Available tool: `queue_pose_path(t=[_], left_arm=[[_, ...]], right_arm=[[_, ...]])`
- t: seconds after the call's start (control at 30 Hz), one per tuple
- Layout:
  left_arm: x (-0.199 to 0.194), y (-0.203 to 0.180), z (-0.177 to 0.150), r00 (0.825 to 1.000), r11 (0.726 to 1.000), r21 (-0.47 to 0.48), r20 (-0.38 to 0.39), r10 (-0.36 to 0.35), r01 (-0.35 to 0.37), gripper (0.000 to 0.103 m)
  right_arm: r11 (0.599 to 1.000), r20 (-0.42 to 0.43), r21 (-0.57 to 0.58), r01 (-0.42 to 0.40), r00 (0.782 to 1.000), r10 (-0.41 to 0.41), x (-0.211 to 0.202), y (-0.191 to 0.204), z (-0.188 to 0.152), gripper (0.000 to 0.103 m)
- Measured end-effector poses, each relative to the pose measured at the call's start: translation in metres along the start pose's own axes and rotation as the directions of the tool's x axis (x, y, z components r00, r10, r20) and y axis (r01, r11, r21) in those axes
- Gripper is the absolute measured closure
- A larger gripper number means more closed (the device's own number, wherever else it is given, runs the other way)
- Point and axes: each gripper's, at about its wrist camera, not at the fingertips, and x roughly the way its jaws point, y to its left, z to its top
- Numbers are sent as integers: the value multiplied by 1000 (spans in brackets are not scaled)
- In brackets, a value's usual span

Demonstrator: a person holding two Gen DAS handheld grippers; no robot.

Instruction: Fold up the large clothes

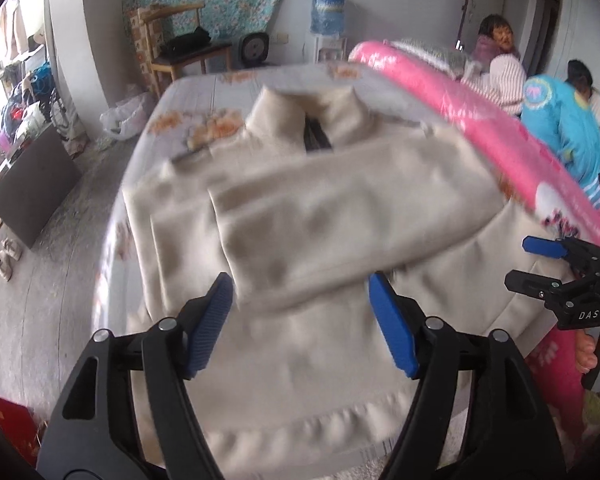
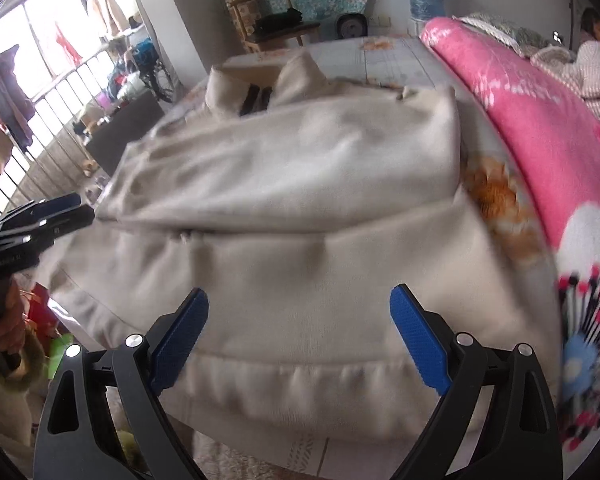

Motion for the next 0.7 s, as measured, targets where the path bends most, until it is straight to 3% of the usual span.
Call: queue_pose_path(t=[0.1,0.2,0.27,0.33,0.47,0.57,0.63,0.7], left_arm=[[-5,23,47,999,1000,3,47,-1,1,31],[5,43,100,994,998,-37,102,-43,47,31],[24,52,131,992,998,-51,126,-15,21,31],[51,55,158,992,999,-45,127,9,-3,31],[126,64,195,1000,999,-46,28,5,-4,31],[167,68,203,999,994,-106,-30,-26,23,32],[188,74,200,996,992,-123,-81,-23,12,53],[201,70,195,993,992,-124,-113,-33,19,71]], right_arm=[[997,56,-76,-9,998,13,-17,6,46,13],[988,112,-153,4,994,14,-22,15,95,13],[983,130,-180,-25,990,49,-15,17,133,13],[980,116,-193,-50,991,74,8,15,175,13],[990,12,-127,-66,998,68,85,-1,244,13],[996,-81,-25,-86,993,84,145,-19,276,25],[996,-137,36,-76,987,80,181,-32,286,33],[993,-177,73,-92,979,104,203,-37,286,54]])
